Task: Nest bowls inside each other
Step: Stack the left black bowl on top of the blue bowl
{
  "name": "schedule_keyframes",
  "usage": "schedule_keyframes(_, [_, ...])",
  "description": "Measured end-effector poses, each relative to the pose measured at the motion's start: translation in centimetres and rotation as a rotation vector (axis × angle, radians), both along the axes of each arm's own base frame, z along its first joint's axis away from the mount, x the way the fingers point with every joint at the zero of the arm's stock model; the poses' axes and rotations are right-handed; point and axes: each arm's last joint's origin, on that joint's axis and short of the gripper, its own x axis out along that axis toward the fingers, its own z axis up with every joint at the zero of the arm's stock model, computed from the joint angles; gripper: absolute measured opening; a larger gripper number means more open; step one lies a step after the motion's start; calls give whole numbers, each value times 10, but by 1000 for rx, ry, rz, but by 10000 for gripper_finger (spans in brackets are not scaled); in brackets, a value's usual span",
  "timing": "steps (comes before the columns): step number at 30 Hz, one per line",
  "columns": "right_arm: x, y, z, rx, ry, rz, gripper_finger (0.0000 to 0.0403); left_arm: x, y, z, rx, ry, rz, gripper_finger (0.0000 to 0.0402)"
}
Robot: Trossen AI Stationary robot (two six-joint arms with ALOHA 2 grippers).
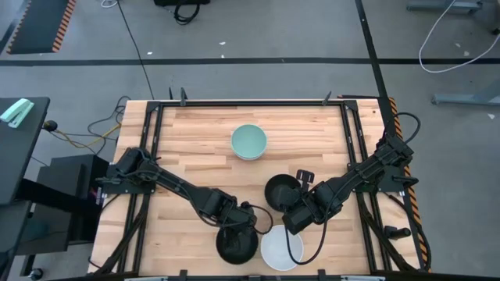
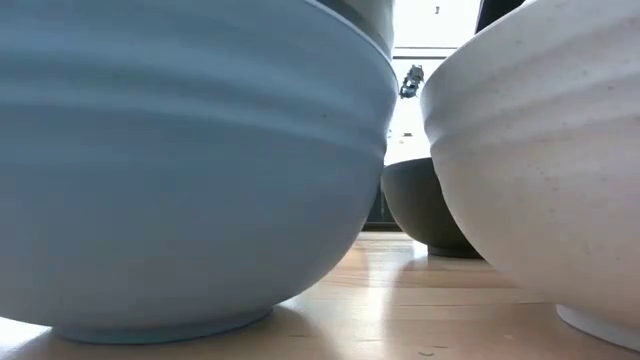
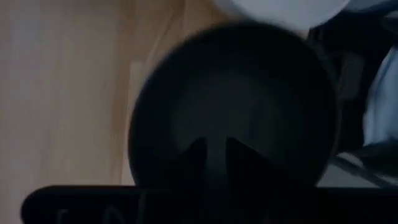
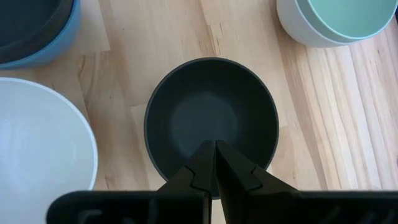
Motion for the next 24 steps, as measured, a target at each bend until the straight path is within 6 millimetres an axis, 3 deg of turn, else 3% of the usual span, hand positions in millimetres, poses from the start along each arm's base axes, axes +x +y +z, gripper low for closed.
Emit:
schedule_keyframes(10, [0, 0, 0, 0, 0, 2, 22, 9, -7, -36, -6, 110, -33, 7])
schedule_keyframes(24, [0, 0, 0, -6, -5, 5, 22, 14, -8, -62, 43, 169, -32, 15])
